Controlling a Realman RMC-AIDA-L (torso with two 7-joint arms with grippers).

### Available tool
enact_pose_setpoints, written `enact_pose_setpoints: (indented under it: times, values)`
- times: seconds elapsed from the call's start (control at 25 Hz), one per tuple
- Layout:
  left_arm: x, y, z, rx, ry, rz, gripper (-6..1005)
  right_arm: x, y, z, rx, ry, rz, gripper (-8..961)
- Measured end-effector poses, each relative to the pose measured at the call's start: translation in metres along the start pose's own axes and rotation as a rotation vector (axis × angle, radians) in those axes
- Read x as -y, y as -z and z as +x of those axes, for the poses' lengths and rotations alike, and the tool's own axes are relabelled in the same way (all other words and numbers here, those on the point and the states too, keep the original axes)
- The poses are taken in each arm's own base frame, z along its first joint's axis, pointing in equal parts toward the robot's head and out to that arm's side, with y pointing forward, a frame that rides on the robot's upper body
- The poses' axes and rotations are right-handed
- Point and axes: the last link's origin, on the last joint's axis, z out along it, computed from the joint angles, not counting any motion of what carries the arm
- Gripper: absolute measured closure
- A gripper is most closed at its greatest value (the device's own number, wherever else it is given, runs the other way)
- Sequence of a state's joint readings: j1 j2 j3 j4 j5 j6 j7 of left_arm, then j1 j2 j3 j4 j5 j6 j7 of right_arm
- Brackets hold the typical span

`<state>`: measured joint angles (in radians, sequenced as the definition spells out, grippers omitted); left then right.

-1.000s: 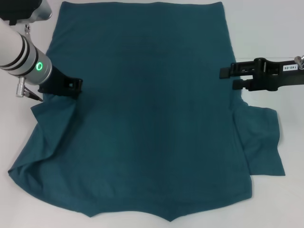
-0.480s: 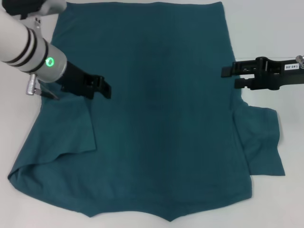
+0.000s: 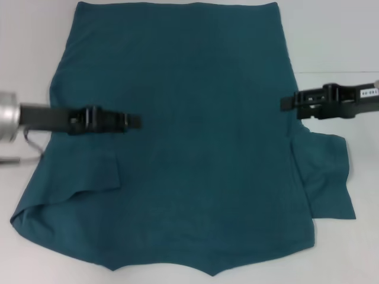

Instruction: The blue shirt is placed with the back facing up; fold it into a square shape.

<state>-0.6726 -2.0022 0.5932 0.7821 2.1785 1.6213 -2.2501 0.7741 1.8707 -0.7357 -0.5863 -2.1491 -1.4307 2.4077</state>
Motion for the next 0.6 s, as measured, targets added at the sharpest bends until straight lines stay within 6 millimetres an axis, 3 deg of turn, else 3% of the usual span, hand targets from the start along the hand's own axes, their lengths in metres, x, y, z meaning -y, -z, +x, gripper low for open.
enact_pose_setpoints:
  times: [0.08,0.2,0.24,0.32,0.4,0.48,0.6]
  values:
    - [0.002,0.008,-0.027,-0.02,-0.107,-0.069,440,0.001,0.001,0.0,-0.009,0.03,0.017,213]
    - [0.013,0.009,-0.061,-0.074,-0.217,-0.026,438,0.002,0.0,0.002,-0.019,0.084,0.028,218]
    - [0.013,0.009,-0.061,-0.074,-0.217,-0.026,437,0.003,0.001,0.003,-0.019,0.097,0.03,220]
    - [0.016,0.008,-0.081,-0.106,-0.275,-0.011,435,0.003,0.002,0.004,-0.022,0.13,0.032,223]
    - [0.016,0.008,-0.085,-0.104,-0.28,-0.015,433,0.004,0.006,0.005,-0.019,0.16,0.032,226]
    - [0.015,0.006,-0.086,-0.1,-0.268,-0.021,257,0.008,0.011,0.007,0.003,0.177,0.039,229]
    - [0.014,0.006,-0.083,-0.116,-0.251,-0.027,173,0.014,0.023,0.007,0.057,0.141,0.053,234]
